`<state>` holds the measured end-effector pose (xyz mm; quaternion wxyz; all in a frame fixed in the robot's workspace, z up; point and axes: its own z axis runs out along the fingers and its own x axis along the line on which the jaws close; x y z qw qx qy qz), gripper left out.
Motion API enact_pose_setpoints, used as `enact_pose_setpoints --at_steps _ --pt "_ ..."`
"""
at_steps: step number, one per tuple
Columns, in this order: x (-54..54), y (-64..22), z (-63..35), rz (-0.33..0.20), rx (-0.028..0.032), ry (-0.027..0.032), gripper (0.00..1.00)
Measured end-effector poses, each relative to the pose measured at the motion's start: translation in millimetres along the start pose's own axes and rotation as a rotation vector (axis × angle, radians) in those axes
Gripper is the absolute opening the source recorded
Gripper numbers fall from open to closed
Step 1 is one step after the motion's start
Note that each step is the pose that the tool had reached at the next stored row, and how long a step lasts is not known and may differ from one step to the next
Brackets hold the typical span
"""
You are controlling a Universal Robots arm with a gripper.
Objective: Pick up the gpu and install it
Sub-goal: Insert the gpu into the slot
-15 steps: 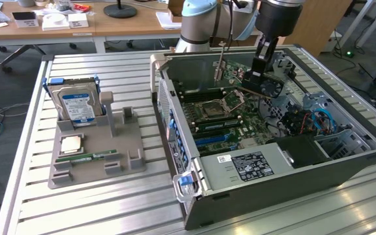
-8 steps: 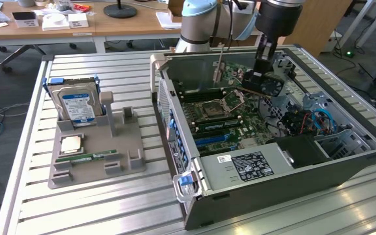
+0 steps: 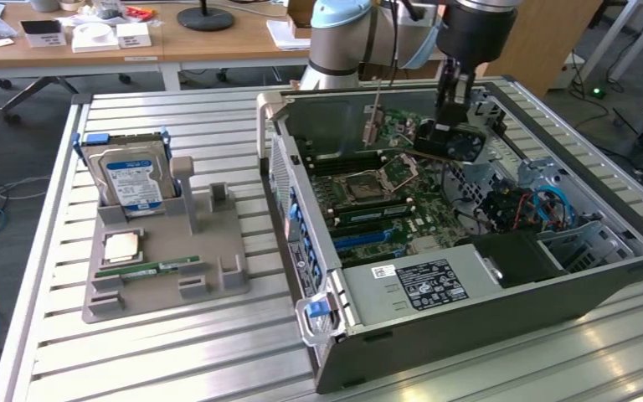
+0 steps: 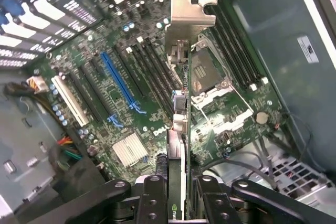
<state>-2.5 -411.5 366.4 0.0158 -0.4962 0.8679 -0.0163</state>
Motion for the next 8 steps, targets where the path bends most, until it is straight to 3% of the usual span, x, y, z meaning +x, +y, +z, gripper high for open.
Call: enact_pose_setpoints --at_steps 8 --pt "0.0 0.0 0.1 -0.104 -0.0012 -0.0046 0.26"
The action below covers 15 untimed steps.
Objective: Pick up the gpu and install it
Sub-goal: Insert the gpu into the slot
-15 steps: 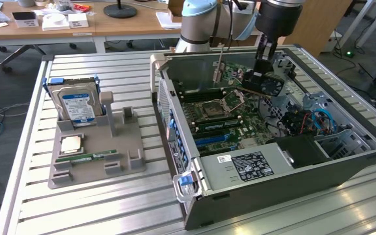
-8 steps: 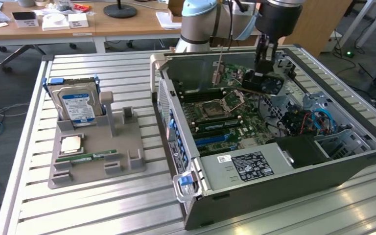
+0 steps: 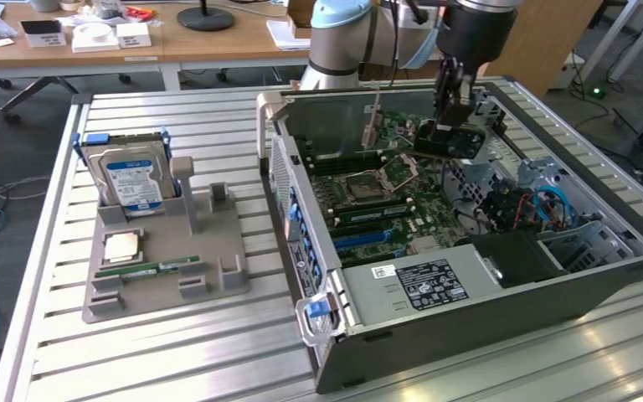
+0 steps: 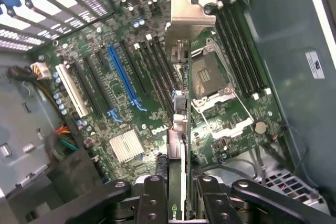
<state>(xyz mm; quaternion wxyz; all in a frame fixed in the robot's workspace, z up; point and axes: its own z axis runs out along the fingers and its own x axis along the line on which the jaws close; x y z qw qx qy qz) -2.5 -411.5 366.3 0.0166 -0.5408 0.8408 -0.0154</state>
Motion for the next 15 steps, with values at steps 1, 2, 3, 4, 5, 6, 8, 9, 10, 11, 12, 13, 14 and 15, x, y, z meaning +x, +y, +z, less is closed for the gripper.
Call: enact_pose_setpoints --at_steps 1,2,3,4,5,6,8,9,10,11,12,13,14,15 --pt "0.0 0.0 0.0 -0.015 -0.0001 -0.0007 0.26" --pt "0.0 0.0 0.0 -0.029 -0.0003 -0.0013 0.26" --pt "0.0 0.0 0.0 -0.042 -0.0005 -0.0018 0.26" --pt "0.0 0.0 0.1 -0.055 -0.0006 -0.0024 0.26" --pt "0.0 0.0 0.1 -0.068 -0.0007 -0.003 0.26" --pt "0.0 0.0 0.1 -0.082 -0.0009 -0.0036 0.26" --pt "0.0 0.0 0.2 -0.109 -0.0012 -0.0048 0.26" --pt "0.0 0.0 0.2 -0.122 -0.0014 -0.0054 0.26" --pt "0.0 0.0 0.3 -0.136 -0.0015 -0.0059 0.26" --pt "0.0 0.0 0.3 -0.15 -0.0017 -0.0066 0.26" --pt "0.0 0.0 0.4 -0.164 -0.0018 -0.0072 0.26" --pt "0.0 0.0 0.4 -0.178 -0.002 -0.0078 0.26" --pt "0.0 0.0 0.4 -0.191 -0.0021 -0.0083 0.26" --pt "0.0 0.0 0.5 -0.206 -0.0023 -0.009 0.26"
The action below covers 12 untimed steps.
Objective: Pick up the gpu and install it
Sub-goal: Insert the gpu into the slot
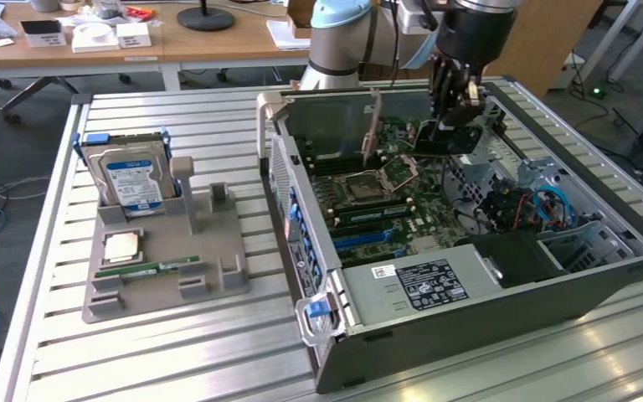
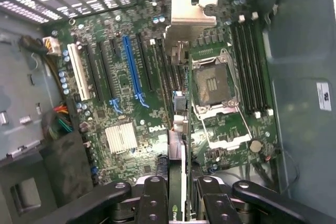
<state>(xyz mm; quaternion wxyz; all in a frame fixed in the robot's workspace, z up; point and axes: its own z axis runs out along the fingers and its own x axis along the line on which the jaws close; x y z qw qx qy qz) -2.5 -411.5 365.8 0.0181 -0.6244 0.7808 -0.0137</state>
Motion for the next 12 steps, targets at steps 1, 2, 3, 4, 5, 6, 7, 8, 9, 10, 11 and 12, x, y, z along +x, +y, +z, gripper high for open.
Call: enact_pose_setpoints --at_steps 1,2,3,4,5,6,7,8,9,10,11,12 --pt "0.0 0.0 0.0 -0.013 -0.0001 -0.0006 0.26" --pt "0.0 0.0 0.1 -0.026 -0.0003 -0.0011 0.26" --pt "0.0 0.0 0.1 -0.039 -0.0004 -0.0017 0.26" --pt "0.0 0.0 0.1 -0.051 -0.0006 -0.0023 0.26" --pt "0.0 0.0 0.2 -0.064 -0.0007 -0.0028 0.26" --pt "0.0 0.0 0.2 -0.077 -0.0009 -0.0034 0.26" --pt "0.0 0.0 0.2 -0.089 -0.001 -0.0039 0.26" --pt "0.0 0.0 0.3 -0.102 -0.0012 -0.0045 0.26" --pt "0.0 0.0 0.3 -0.114 -0.0013 -0.005 0.26" --pt "0.0 0.0 0.3 -0.126 -0.0014 -0.0054 0.26" --pt "0.0 0.0 0.4 -0.136 -0.0015 -0.006 0.26" --pt "0.0 0.0 0.4 -0.145 -0.0017 -0.0063 0.26"
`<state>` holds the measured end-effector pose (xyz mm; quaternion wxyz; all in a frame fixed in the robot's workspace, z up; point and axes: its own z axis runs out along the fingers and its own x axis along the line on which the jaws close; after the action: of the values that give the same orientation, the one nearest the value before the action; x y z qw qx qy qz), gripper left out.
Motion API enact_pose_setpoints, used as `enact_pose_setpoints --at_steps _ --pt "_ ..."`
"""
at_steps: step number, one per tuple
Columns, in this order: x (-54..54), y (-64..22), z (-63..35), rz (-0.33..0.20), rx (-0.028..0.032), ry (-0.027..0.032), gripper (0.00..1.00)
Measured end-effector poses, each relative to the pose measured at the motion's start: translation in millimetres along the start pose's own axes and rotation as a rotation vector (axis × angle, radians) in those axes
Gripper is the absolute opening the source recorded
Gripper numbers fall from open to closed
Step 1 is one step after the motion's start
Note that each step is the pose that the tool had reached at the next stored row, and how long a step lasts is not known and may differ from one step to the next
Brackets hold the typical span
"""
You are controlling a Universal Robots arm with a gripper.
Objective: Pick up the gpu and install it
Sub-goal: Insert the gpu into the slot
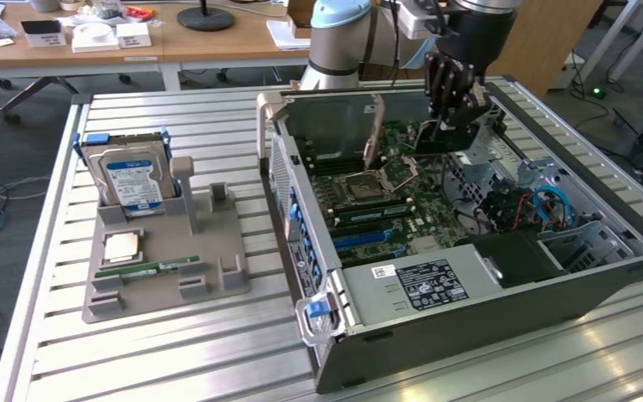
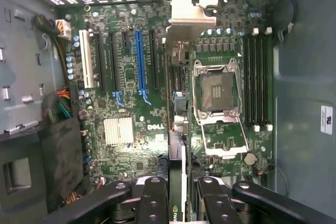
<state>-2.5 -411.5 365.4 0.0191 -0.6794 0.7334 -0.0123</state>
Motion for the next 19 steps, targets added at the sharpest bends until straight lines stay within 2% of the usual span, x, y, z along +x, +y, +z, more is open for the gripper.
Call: enact_pose_setpoints --at_steps 6,16,17,19 --pt "0.0 -0.3 0.2 -0.037 -0.0008 -0.0016 0.26" --pt "0.0 -0.2 0.2 -0.039 -0.0012 -0.0017 0.26" --pt "0.0 -0.3 0.2 -0.039 -0.0031 -0.0016 0.26" --pt "0.0 -0.3 0.1 -0.039 -0.0106 -0.001 0.26"
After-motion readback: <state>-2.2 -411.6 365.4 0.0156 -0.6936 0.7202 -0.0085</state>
